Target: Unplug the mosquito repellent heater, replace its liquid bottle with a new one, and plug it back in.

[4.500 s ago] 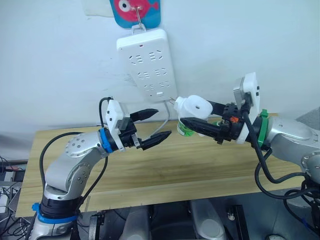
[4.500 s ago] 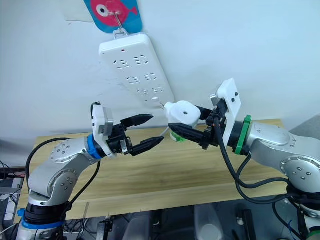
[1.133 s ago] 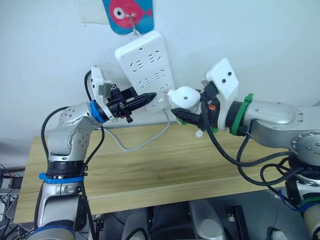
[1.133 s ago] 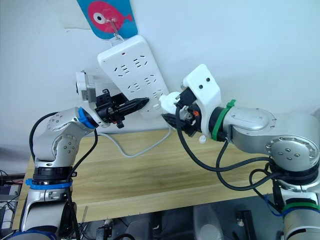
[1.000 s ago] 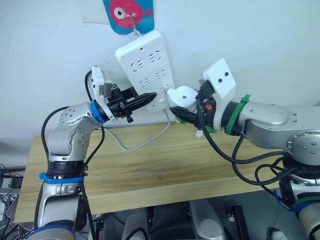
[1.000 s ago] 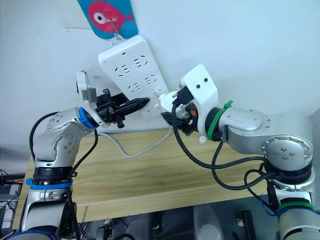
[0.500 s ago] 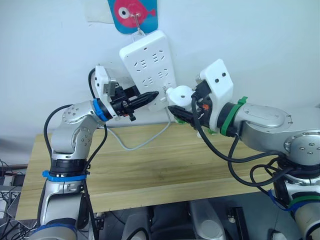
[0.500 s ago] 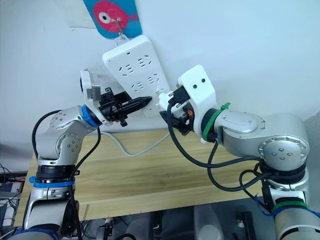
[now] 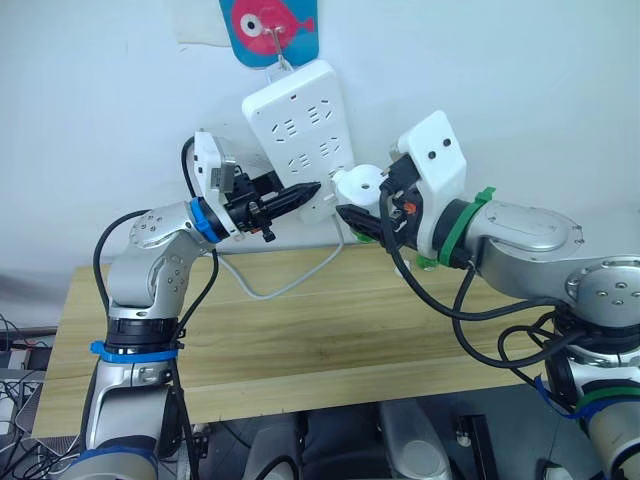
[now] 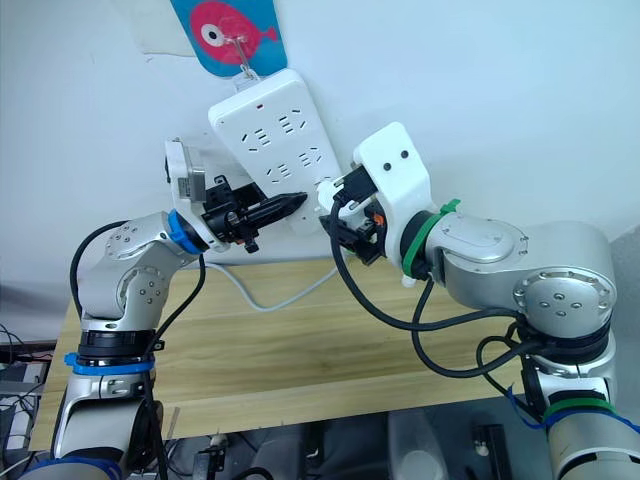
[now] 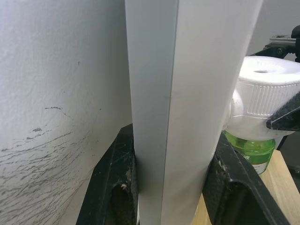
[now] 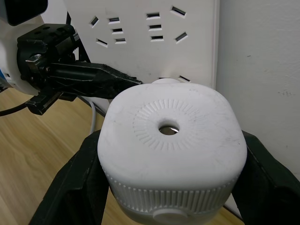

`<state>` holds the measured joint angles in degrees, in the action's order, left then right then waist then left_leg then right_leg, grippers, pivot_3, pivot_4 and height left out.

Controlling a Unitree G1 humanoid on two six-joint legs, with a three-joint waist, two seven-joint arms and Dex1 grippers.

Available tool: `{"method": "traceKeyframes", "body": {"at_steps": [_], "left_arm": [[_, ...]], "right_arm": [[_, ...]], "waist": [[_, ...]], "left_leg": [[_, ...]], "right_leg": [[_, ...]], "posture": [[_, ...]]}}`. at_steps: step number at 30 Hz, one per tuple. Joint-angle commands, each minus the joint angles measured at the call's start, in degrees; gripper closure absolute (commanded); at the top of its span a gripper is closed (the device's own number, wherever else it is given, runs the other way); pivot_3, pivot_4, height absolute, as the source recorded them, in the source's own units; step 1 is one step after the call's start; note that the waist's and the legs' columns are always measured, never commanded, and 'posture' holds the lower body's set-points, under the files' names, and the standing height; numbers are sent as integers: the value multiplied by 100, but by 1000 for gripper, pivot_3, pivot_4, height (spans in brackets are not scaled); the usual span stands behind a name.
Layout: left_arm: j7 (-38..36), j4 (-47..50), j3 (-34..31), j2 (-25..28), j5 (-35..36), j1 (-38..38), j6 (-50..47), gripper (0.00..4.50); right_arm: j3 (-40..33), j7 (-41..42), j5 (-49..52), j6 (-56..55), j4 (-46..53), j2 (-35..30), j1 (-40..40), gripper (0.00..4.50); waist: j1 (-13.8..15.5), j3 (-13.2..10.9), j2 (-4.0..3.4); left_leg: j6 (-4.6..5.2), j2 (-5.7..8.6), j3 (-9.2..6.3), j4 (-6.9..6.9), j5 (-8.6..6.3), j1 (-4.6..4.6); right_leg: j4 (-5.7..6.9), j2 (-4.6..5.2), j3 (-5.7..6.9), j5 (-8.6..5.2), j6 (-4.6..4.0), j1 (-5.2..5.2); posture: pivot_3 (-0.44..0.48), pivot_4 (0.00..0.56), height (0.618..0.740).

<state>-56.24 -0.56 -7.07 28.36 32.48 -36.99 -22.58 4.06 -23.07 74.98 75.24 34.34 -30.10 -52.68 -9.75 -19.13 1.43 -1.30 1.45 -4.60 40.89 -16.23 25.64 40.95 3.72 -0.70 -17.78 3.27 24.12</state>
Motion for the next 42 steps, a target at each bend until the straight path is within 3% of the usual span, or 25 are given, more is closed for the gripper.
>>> {"method": "traceKeyframes", "body": {"at_steps": [1,16,37,41,42], "left_arm": [[202,154,78,-154,112,-314,-162,3186],[214,255,114,-413,154,-569,-527,3186],[255,572,-62,-326,284,-399,-782,3186],[229,556,-52,-319,248,-380,-743,3186],[227,559,-53,-318,248,-373,-741,3186]], "right_arm": [[-125,-201,5,-160,95,188,-156,1430],[-115,-1229,210,-441,9,1119,-9,1430],[67,-273,-875,-261,-96,1595,-89,1430],[-37,-95,-878,-197,-120,1568,-114,91],[-55,-55,-922,-189,-115,1566,-119,38]], "waist": [[5,0,0],[36,-25,-3],[19,-54,-29],[42,-56,-31],[40,-56,-31]], "left_leg": [[1,0,0,0,0,0],[28,1,2,2,28,0],[36,-7,12,-11,69,-3],[36,-7,10,-16,69,-1],[36,-7,8,-20,69,2]], "right_leg": [[0,0,-2,0,0,0],[-2,-2,-8,44,12,3],[-2,-22,-20,93,14,20],[-11,-21,-18,94,14,18],[-19,-21,-16,93,14,20]], "posture": [[-348,374,740],[-347,380,740],[-309,373,740],[-314,373,740],[-314,372,740]]}}
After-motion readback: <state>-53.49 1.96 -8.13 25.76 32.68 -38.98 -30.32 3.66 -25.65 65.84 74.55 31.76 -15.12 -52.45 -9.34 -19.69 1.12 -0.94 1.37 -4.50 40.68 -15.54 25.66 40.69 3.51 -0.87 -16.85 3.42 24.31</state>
